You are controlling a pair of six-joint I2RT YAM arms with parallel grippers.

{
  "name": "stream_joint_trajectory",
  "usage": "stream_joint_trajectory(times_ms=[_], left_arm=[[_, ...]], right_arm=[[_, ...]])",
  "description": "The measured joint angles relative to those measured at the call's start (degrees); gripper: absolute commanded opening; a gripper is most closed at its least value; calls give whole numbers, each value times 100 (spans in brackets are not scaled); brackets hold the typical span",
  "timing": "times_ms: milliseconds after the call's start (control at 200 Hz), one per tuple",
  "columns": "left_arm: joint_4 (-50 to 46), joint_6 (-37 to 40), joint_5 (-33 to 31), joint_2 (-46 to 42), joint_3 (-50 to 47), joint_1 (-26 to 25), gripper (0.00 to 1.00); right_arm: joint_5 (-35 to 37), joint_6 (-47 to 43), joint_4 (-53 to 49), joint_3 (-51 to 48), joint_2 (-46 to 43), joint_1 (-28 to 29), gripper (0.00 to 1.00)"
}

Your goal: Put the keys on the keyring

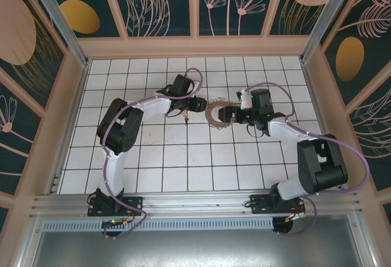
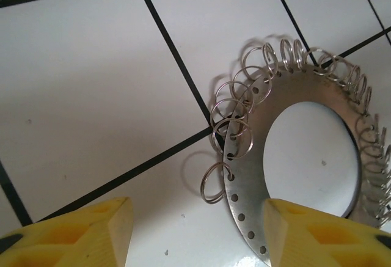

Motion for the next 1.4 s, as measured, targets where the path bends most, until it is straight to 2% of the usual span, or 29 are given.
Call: stream_joint_trajectory(times_ms=[340,490,1031,1281,1401], left_arm=[[-85,214,363,496,385,-2,48],[-81,278,476,557,420,9,42],[28,295,715,625,422,-33,34],[52,295,756,708,498,-37,23],[55,289,791,717,501,-61,15]], right_arm=[[-107,109,358,9,179,-52,99],[-105,107,417,9,201,-52,99],[-76,105,439,9,199,-101,99],[-37,105,450,-105,57,-197,99],[-37,105,452,-162,-17,-258,99]])
